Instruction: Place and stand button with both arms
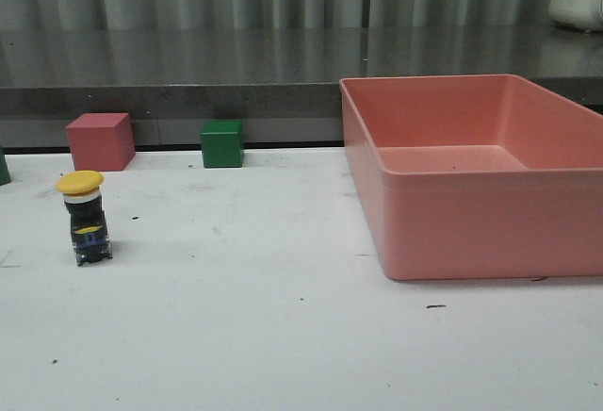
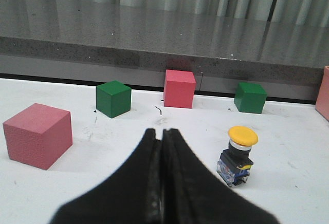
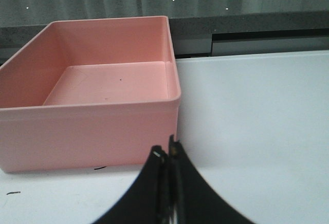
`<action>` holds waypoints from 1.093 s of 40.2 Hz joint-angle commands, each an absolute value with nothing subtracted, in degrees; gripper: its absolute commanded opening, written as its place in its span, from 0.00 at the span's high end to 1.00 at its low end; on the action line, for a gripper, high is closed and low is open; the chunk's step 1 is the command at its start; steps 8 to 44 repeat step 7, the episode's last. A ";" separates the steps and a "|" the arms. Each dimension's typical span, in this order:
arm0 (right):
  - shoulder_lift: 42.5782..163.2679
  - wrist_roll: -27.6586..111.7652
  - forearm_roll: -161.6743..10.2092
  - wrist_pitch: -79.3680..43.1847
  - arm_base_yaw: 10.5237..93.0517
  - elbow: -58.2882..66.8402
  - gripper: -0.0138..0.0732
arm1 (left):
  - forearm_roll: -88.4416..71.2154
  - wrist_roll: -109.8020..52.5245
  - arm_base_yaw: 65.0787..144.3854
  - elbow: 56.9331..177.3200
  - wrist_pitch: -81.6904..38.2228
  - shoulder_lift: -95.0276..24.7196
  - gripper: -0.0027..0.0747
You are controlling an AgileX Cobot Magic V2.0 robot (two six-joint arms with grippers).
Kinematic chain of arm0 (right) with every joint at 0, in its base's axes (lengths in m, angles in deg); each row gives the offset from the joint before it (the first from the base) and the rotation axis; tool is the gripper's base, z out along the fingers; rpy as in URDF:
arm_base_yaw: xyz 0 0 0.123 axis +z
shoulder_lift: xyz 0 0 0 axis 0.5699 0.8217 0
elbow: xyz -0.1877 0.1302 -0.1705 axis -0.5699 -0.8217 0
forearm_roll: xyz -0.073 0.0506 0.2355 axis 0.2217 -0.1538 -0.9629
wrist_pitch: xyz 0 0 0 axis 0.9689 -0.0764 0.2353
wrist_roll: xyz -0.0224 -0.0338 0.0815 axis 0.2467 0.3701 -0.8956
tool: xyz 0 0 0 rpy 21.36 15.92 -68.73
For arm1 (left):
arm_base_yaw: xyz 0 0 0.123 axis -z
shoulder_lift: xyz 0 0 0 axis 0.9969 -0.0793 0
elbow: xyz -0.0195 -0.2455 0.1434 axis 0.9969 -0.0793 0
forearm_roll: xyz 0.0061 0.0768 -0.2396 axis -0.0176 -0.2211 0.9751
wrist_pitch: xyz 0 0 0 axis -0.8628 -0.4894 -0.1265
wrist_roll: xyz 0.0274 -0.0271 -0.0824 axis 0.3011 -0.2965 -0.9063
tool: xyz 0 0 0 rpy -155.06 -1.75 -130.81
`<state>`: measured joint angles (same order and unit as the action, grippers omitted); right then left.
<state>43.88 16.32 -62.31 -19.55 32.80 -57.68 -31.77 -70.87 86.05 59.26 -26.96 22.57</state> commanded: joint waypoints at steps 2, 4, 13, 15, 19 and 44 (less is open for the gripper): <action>43.19 17.15 -62.28 -24.05 32.73 -57.54 0.91 | -31.34 -71.26 85.91 58.43 -31.46 23.82 0.99; 43.19 17.15 -62.28 -24.05 32.73 -57.54 0.91 | -31.34 -71.26 85.91 58.43 -31.46 23.82 0.99; 43.19 17.15 -62.28 -24.05 32.73 -57.54 0.91 | -31.34 -71.26 85.91 58.43 -31.46 23.82 0.99; 43.19 17.15 -62.28 -24.05 32.73 -57.54 0.91 | -31.34 -71.26 85.91 58.43 -31.46 23.82 0.99; 43.19 17.15 -62.28 -24.05 32.73 -57.54 0.91 | -31.34 -71.26 85.91 58.43 -31.46 23.82 0.99; 43.19 17.15 -62.28 -24.05 32.73 -57.54 0.91 | -31.34 -71.26 85.91 58.43 -31.46 23.82 0.99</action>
